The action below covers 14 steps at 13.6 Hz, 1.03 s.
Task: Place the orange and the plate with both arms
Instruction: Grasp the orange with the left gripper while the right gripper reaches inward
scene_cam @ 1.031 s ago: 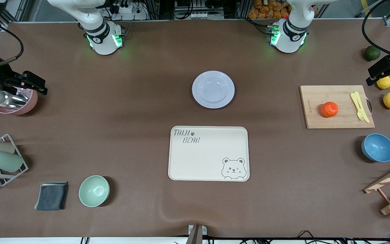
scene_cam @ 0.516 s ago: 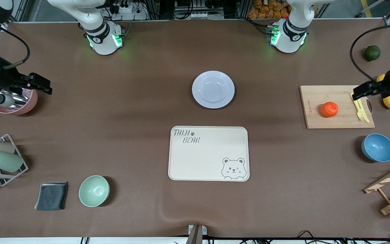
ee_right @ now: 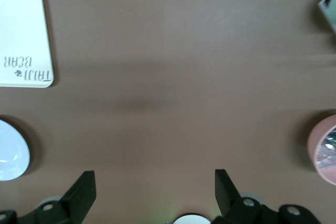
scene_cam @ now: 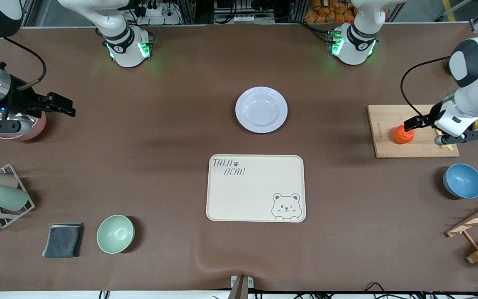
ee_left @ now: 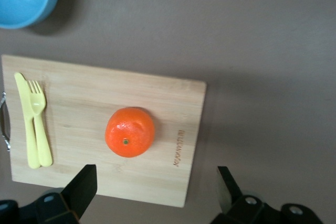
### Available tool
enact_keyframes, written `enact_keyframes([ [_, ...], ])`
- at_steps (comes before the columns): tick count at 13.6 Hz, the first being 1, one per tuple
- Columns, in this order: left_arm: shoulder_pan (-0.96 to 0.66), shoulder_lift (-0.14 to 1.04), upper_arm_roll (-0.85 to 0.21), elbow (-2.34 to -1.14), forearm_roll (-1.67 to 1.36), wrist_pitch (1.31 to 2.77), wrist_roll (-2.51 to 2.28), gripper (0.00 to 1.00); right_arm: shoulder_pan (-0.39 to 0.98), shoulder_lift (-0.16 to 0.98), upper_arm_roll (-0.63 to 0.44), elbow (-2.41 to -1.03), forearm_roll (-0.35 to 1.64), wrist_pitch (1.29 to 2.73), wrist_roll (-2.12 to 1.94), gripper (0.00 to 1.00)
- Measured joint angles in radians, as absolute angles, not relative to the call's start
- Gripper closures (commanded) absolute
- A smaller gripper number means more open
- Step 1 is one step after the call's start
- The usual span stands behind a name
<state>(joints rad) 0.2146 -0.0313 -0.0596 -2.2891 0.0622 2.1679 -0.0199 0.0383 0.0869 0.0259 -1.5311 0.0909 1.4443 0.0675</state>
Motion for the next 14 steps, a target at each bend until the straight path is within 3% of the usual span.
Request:
enact_keyframes([
  [4,0.261,-0.018,-0.061,-2.354,0.155,2.239,-0.02,0.0,0.036,0.106,0.023,-1.548,0.137,1.445,0.134,0.0],
  [14,0.307,0.133,-0.065,-2.368,0.157,2.356,-0.02,0.0,0.027,0.137,0.019,-1.672,0.341,1.562,0.202,0.0],
])
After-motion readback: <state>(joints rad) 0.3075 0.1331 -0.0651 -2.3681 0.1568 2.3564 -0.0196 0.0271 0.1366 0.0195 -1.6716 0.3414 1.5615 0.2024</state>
